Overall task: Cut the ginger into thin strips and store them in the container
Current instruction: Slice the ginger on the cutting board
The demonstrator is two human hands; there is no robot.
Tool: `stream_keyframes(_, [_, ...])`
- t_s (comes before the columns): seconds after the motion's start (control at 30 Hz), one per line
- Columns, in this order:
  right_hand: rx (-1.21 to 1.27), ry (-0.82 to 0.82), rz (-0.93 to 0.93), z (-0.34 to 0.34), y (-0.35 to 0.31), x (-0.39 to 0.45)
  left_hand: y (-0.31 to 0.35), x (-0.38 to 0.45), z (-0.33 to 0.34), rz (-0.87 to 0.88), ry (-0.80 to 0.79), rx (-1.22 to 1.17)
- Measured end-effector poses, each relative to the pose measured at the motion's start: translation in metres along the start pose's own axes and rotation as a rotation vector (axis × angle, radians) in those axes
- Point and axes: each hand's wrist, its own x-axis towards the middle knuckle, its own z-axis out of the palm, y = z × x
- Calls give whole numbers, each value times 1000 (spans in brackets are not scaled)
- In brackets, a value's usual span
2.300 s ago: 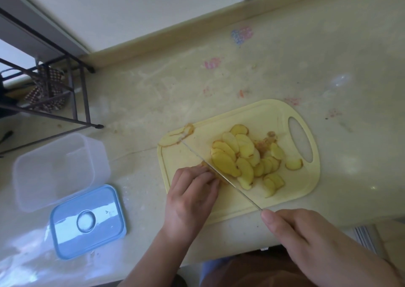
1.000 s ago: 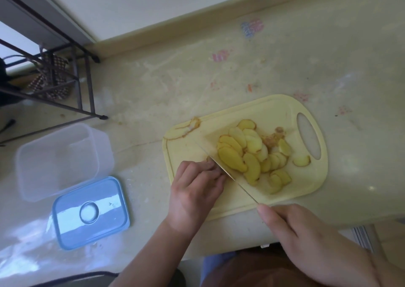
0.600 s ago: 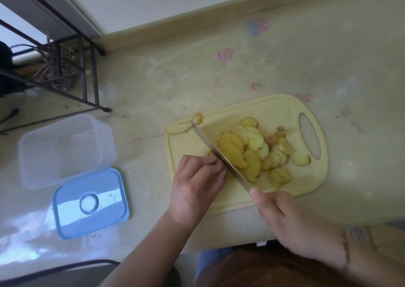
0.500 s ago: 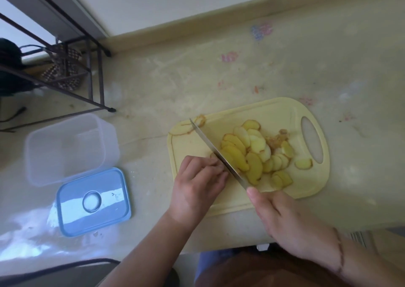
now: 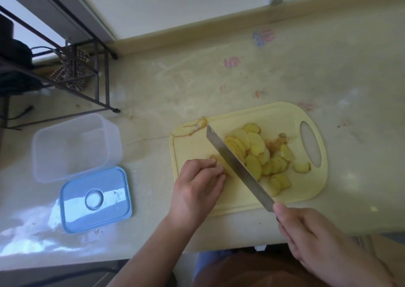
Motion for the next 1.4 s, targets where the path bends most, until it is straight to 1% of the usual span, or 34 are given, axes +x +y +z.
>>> stream_keyframes(0.1, [-23,-2,5,-3,-6,-8,3,1,1,-31,8,30])
stream_keyframes(0.23, [-76,15,-43,-2,-4,-8,3,0,2,-67,16,64])
stream_keyframes(0.43, [-108,36,-77,2,5,-4,2,0,2,-92,26,49])
stream_keyframes(0.63, [-97,32,-76,7,6,-2,2,0,1,-34,40,29])
stream_keyframes(0.8, [-107,53,-133,15,0,7,3,1,3,-14,65,36])
stream_keyframes(1.0, [-89,37,-63,13,3,-2,-2,0,2,6,56,48])
stream_keyframes(1.17, [-77,33,-128,16,-13,20,-8,0,4,24,39,49])
stream_keyframes(1.23, [-81,45,-129,16,-4,14,-9,-1,3,23,41,44])
stream_keyframes(1.33, [-107,35,-58,12,11,0,-9,-2,4,14,60,24])
stream_keyframes(1.4, [-121,21,-79,14,7,7,-9,-2,6,17,60,25])
